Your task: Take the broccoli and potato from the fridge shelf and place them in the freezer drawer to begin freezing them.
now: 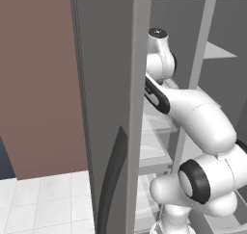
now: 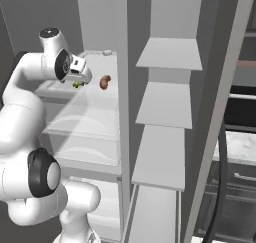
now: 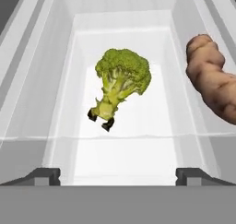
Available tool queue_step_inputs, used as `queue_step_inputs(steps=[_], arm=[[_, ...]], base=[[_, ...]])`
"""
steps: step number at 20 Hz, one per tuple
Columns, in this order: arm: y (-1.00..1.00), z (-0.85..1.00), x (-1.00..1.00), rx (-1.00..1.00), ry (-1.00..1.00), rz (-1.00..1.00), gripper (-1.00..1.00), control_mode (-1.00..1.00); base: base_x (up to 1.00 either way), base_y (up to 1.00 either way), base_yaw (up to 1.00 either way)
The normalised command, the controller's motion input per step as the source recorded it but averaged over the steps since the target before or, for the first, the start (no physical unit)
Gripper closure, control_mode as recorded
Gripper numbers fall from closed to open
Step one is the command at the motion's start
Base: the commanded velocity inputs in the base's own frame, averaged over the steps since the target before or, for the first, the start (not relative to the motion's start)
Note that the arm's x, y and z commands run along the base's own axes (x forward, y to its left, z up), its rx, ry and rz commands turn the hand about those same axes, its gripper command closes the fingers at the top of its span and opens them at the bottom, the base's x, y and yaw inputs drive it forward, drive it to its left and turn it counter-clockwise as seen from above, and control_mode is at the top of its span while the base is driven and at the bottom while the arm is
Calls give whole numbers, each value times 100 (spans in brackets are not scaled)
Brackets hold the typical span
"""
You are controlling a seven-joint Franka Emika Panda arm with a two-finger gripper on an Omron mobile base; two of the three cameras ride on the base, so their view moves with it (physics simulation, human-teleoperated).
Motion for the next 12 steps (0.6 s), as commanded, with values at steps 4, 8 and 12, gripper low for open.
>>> queue_step_inputs(steps=[4, 8, 12], arm=[[17, -11, 23, 0, 0, -13, -100, -100], [6, -15, 24, 0, 1, -15, -100, -100], [0, -10, 39, 0, 4, -15, -100, -100]], base=[[0, 0, 0], [0, 0, 0], [0, 0, 0]])
